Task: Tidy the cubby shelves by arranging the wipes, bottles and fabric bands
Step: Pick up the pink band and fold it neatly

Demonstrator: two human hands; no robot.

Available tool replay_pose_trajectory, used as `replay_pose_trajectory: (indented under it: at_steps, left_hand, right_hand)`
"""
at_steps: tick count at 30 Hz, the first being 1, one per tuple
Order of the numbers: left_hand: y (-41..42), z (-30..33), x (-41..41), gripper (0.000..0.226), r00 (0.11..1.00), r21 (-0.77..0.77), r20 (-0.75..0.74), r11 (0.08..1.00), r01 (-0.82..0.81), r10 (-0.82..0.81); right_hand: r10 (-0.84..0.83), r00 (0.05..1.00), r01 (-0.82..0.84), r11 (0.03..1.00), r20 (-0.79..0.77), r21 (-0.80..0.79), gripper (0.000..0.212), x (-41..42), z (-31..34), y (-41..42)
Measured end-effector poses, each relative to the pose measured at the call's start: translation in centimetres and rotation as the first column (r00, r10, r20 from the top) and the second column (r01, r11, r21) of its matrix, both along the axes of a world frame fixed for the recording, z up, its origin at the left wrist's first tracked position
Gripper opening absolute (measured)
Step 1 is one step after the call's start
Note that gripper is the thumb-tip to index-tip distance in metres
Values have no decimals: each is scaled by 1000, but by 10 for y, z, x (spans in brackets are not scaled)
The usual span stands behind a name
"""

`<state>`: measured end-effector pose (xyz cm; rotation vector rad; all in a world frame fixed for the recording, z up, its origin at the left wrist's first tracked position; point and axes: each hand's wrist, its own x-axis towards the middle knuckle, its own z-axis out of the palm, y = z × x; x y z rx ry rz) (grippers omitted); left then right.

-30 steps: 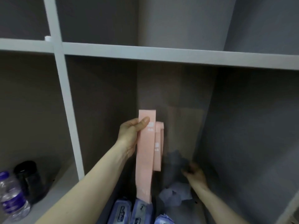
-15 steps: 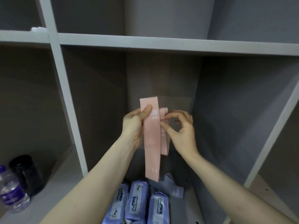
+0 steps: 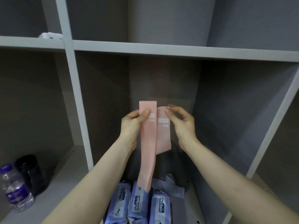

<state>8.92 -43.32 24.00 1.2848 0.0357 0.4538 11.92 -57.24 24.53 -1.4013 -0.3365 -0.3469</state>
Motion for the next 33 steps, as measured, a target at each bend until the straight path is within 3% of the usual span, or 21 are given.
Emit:
replay_pose_trajectory:
  at_steps: [4,10,17,22,28,33]
  left_hand:
    - [3,-2,-2,27,998,4,47,999,-33,33]
    - [2,-2,-11,19,995,-16,36,996,-92,93]
    - [3,-2,-17,5,982,-24,-9,982,-189,189]
    - [2,-1,-25,12,983,1,-37,983,-181,181]
    - [10,-3,-30,10,976,-60,-82,977,-206,201]
    - [-3,10,-38,15,984,-25,106,990,-139,141]
  right_hand:
    - [19,995,1,981,-101,194,6,4,14,9]
    - [21,982,50,930,-188,365,14,-1,19,16]
    - [-75,989,132,845,-130,518,11,-1,34,7]
    - [-162,985,168,789,-64,591,10,4,55,-2]
    - [-182,983,170,827,-31,535,7,0,72,-11]
    - [-133,991,129,905,-16,405,11,-4,56,1]
